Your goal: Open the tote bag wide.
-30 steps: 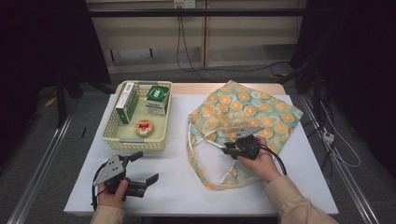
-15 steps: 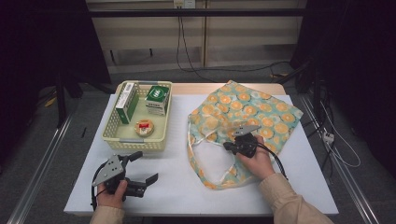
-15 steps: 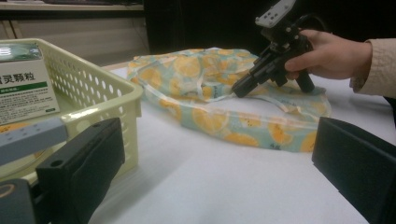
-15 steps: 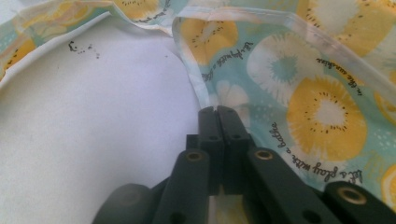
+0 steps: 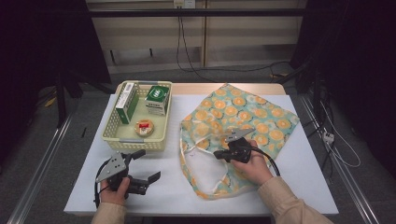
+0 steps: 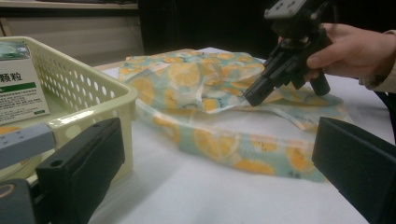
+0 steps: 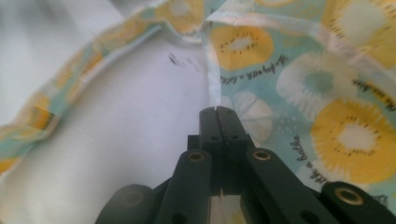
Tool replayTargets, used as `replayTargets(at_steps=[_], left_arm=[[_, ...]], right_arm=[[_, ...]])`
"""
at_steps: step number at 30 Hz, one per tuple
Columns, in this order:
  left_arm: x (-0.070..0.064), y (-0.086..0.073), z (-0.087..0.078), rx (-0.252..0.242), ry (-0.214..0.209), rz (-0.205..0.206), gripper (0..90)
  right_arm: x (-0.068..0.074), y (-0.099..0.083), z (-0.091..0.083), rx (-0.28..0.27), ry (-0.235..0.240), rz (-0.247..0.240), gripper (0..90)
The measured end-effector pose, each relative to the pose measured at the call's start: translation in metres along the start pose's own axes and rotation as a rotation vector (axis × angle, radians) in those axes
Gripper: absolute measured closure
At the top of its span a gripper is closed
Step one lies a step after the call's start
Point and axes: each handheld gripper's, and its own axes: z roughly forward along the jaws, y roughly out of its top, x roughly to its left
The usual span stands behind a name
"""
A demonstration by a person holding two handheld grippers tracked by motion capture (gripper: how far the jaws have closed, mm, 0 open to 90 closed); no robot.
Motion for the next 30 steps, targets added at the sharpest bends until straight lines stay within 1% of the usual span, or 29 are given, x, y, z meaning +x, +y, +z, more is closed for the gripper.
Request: replayTargets(at_steps=[2, 3, 6, 8, 9, 10, 13, 15, 16, 18, 22, 23, 24, 25, 27, 30], left_arm=[[-0.001, 0.000, 0.000, 0.002, -0.004, 0.002, 2.3], [-0.002, 0.000, 0.000, 0.002, -0.007, 0.004, 2.3], [-0.002, 0.001, -0.002, -0.001, -0.001, 0.009, 2.3], [-0.003, 0.001, -0.002, -0.003, 0.000, 0.004, 2.3], [-0.003, 0.001, -0.002, -0.002, 0.000, 0.002, 2.2], [-0.003, 0.001, -0.002, -0.001, 0.001, 0.003, 2.2], [-0.002, 0.001, -0.003, 0.002, 0.005, 0.008, 2.3], [-0.002, 0.000, -0.003, 0.003, 0.006, 0.008, 2.3], [-0.002, 0.000, -0.003, 0.004, 0.004, 0.005, 2.3], [-0.002, 0.000, -0.003, 0.004, 0.004, 0.004, 2.3], [-0.002, 0.000, -0.003, 0.007, 0.003, 0.007, 2.3], [-0.002, 0.000, -0.003, 0.008, 0.004, 0.007, 2.3], [-0.002, 0.000, -0.003, 0.007, 0.005, 0.008, 2.3], [-0.002, 0.000, -0.003, 0.007, 0.004, 0.009, 2.3], [-0.002, 0.000, -0.003, 0.008, 0.005, 0.013, 2.3], [-0.003, 0.000, -0.004, 0.008, 0.005, 0.012, 2.3]], right_arm=[[-0.002, 0.004, -0.006, -0.032, 0.001, 0.023, 90.0], [-0.006, 0.005, -0.010, -0.048, 0.001, 0.047, 90.0], [-0.020, 0.010, -0.024, -0.117, -0.028, 0.101, 90.0], [-0.031, 0.011, -0.031, -0.140, -0.049, 0.137, 90.0], [-0.035, 0.012, -0.034, -0.141, -0.075, 0.138, 90.0], [-0.041, 0.012, -0.036, -0.139, -0.092, 0.145, 90.0], [-0.056, 0.009, -0.041, -0.146, -0.130, 0.183, 90.0], [-0.065, 0.006, -0.041, -0.146, -0.150, 0.201, 90.0], [-0.068, 0.005, -0.041, -0.139, -0.169, 0.207, 90.0], [-0.075, 0.001, -0.039, -0.135, -0.186, 0.228, 90.0], [-0.085, -0.004, -0.035, -0.125, -0.257, 0.229, 90.0], [-0.087, -0.005, -0.034, -0.127, -0.256, 0.235, 90.0], [-0.089, -0.007, -0.033, -0.127, -0.266, 0.236, 90.0], [-0.091, -0.008, -0.032, -0.119, -0.283, 0.231, 90.0], [-0.093, -0.010, -0.029, -0.089, -0.300, 0.216, 90.0], [-0.094, -0.014, -0.026, -0.078, -0.295, 0.223, 90.0]])
